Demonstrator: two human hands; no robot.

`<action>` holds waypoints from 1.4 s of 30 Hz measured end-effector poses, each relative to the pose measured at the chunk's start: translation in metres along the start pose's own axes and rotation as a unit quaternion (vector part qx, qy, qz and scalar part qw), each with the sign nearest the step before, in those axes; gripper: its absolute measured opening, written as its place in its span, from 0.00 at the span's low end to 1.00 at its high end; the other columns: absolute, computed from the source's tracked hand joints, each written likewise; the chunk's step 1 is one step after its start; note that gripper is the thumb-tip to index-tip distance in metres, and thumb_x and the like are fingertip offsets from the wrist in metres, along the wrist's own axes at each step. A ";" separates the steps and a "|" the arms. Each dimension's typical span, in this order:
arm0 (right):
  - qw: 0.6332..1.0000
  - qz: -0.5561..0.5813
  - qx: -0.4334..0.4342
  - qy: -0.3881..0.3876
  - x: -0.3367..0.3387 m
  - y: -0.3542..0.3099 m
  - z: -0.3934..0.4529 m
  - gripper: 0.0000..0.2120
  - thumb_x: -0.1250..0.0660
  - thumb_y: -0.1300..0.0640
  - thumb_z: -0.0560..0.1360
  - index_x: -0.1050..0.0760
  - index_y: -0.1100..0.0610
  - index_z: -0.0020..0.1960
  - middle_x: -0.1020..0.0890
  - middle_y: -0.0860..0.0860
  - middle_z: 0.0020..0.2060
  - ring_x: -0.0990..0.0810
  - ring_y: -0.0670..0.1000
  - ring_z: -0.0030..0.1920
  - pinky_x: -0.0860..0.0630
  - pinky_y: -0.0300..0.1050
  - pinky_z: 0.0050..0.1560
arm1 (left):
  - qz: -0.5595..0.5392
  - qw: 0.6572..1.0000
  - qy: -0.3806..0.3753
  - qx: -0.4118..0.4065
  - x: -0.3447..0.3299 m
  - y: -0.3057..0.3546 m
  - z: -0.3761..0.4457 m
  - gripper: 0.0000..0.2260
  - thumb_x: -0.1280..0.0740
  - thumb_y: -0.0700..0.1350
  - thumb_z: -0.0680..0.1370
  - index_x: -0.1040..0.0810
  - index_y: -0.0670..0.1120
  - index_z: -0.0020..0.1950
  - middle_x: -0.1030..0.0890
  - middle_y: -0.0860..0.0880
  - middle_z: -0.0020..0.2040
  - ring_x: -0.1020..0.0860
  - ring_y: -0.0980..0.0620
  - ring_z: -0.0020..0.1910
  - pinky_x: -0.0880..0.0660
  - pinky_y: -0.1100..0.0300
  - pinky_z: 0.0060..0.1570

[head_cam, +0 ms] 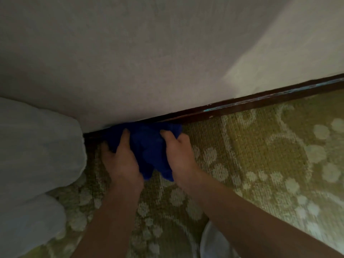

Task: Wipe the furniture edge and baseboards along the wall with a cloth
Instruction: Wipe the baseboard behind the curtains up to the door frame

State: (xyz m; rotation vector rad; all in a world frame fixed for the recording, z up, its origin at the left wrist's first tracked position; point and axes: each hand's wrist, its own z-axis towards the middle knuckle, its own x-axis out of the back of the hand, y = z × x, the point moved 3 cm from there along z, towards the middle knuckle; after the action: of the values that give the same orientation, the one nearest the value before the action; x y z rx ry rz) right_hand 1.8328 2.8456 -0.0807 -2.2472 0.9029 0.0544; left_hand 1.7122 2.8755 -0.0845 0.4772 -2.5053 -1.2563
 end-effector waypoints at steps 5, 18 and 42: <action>0.997 -0.072 0.013 -0.013 0.005 -0.013 0.007 0.09 0.40 0.57 0.81 0.26 0.62 0.48 0.21 0.56 0.41 0.21 0.52 0.43 0.23 0.41 0.39 | -0.059 0.998 0.029 0.009 -0.016 -0.008 0.008 0.33 0.29 0.48 0.75 0.39 0.54 0.77 0.30 0.50 0.73 0.26 0.47 0.65 0.28 0.43 0.65; 0.951 -0.086 0.146 0.259 0.047 -0.061 -0.002 0.13 0.37 0.49 0.71 0.28 0.60 0.47 0.20 0.60 0.52 0.20 0.62 0.55 0.23 0.57 0.60 | 0.014 0.998 -0.050 0.044 -0.078 -0.037 -0.042 0.15 0.30 0.43 0.74 0.23 0.41 0.60 0.19 0.43 0.57 0.20 0.43 0.54 0.22 0.48 0.58; 0.961 -0.119 0.068 0.241 0.099 -0.082 0.013 0.20 0.39 0.54 0.73 0.25 0.64 0.59 0.19 0.62 0.54 0.19 0.64 0.53 0.21 0.59 0.55 | 0.093 0.980 -0.175 0.007 -0.099 -0.037 -0.060 0.25 0.32 0.54 0.76 0.30 0.48 0.71 0.22 0.48 0.63 0.22 0.46 0.58 0.25 0.47 0.63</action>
State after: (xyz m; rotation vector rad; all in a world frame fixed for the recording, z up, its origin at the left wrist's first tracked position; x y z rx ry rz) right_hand 1.9612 2.8364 -0.0697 -2.2565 0.8384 -0.6717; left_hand 1.8318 2.8535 -0.0913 0.0183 -2.7650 -1.3463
